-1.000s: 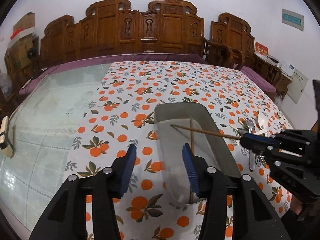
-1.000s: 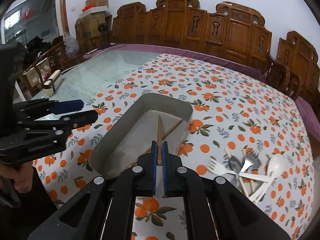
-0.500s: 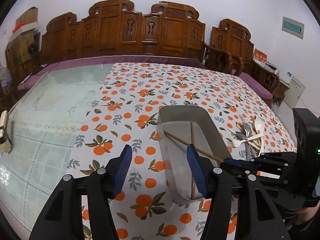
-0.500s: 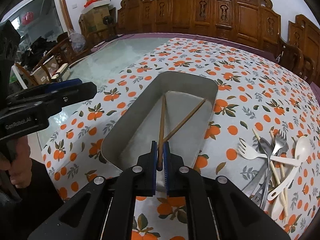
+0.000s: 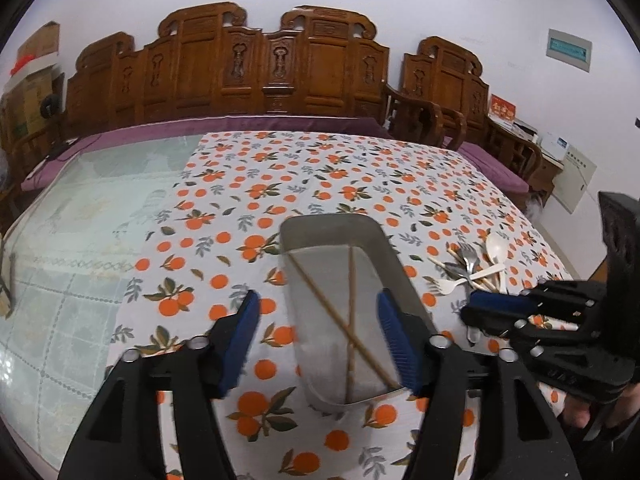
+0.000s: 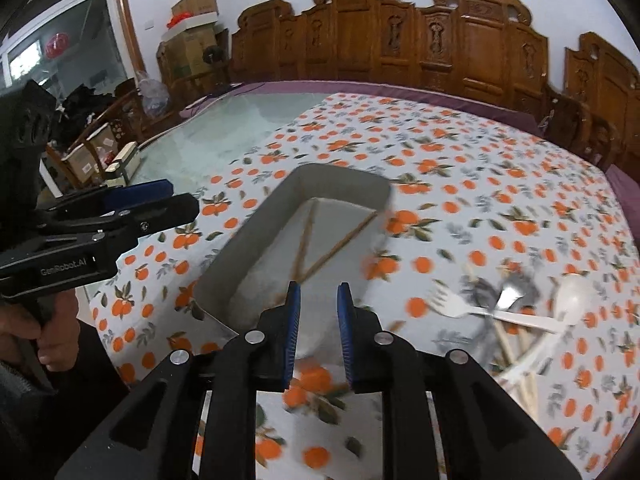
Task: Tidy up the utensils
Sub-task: 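Grasp a metal spoon from the pile with the right gripper, then grasp a white plastic fork with the left gripper while the right gripper holds the spoon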
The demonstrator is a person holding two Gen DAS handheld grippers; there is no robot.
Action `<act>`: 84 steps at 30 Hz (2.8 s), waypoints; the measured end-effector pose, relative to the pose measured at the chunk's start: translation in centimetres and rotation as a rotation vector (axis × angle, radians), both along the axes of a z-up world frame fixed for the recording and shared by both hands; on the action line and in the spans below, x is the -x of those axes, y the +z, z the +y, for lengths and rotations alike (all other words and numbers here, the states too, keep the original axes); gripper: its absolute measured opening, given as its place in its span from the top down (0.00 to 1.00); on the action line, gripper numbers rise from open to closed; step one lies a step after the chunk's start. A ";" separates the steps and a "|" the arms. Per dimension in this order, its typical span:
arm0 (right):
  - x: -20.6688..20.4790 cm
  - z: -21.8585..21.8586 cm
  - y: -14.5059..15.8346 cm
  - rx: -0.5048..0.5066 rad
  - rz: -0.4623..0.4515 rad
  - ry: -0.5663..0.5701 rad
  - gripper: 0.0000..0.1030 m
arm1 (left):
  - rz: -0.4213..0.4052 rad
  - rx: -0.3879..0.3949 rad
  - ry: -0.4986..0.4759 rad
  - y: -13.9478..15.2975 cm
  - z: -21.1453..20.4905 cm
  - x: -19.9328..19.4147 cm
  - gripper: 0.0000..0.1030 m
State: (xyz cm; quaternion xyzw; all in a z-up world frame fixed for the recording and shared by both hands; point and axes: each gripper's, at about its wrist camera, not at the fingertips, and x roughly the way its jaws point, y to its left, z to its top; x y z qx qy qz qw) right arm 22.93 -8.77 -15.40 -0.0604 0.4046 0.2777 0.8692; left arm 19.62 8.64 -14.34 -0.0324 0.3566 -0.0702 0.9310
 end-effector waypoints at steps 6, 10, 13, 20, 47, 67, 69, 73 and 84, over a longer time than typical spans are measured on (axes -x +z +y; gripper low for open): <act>-0.3 -5.6 0.0 0.046 -0.005 -0.105 0.80 | -0.004 -0.007 -0.052 0.0 -2.7 -0.5 0.26; -1.4 -9.1 -1.4 0.069 0.011 -0.177 0.76 | -0.016 -0.018 -0.091 0.1 -4.6 -0.5 0.25; -2.3 -11.4 -2.7 0.070 0.027 -0.230 0.72 | -0.014 -0.024 -0.116 -0.1 -5.9 -0.7 0.25; -5.0 -15.1 -5.7 0.069 0.055 -0.321 0.72 | 0.000 -0.019 -0.156 -1.0 -8.4 -0.5 0.25; -7.0 -9.2 -8.5 0.072 0.125 -0.065 0.85 | 0.007 -0.050 -0.174 -3.2 -12.7 -0.7 0.25; -7.5 -14.9 -3.5 -0.051 0.031 -0.136 0.95 | 0.058 -0.113 -0.203 -3.2 -15.3 -3.3 0.27; -7.6 -15.8 -3.4 -0.060 0.031 -0.151 0.95 | 0.076 -0.122 -0.231 -3.4 -16.2 -4.5 0.32; -7.9 -17.5 -3.3 -0.073 0.031 -0.179 0.95 | 0.117 -0.167 -0.289 -4.2 -18.0 -7.0 0.42; -8.4 -18.8 -3.1 -0.119 0.047 -0.187 0.95 | 0.320 -0.339 -0.352 -8.8 -20.7 -11.8 0.65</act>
